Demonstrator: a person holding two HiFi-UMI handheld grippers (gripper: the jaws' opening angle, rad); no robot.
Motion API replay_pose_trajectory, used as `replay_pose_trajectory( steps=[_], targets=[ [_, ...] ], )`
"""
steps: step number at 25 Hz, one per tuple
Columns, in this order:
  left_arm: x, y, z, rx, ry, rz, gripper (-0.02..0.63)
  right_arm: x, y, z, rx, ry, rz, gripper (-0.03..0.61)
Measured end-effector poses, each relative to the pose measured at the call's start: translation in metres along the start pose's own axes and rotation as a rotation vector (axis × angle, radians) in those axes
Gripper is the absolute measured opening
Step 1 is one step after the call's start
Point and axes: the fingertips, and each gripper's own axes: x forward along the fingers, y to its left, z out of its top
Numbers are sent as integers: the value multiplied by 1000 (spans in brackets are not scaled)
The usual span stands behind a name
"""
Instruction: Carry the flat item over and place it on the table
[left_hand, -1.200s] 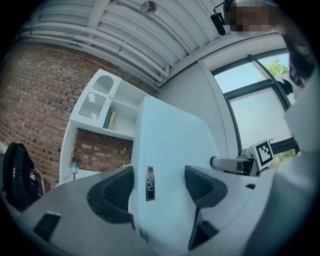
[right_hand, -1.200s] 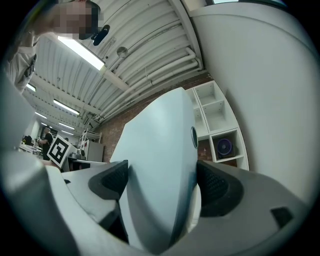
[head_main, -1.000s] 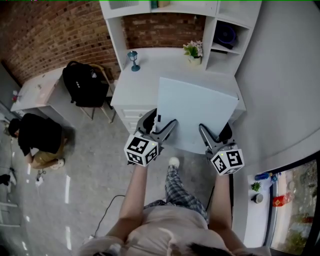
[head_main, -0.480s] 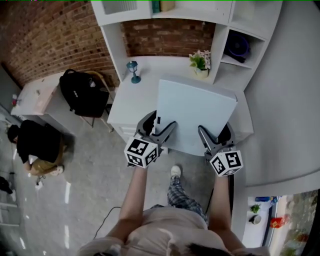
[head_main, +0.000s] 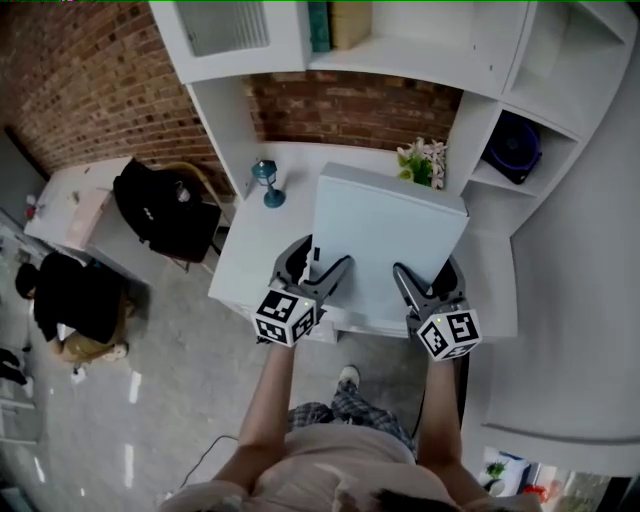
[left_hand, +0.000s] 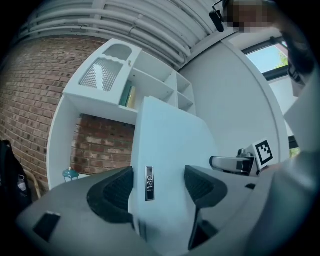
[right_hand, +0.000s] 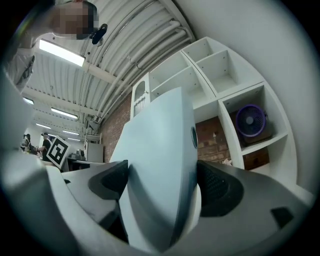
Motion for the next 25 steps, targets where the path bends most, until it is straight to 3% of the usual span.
replay_pose_trajectory(
  steps=[10,25],
  targets=[
    [47,78,-11,-47,44,68,333,96,-25,-23,31,73,60,431],
    [24,146,-43,-90,98,201,333,162,2,-79,130,173,158,431]
  ],
)
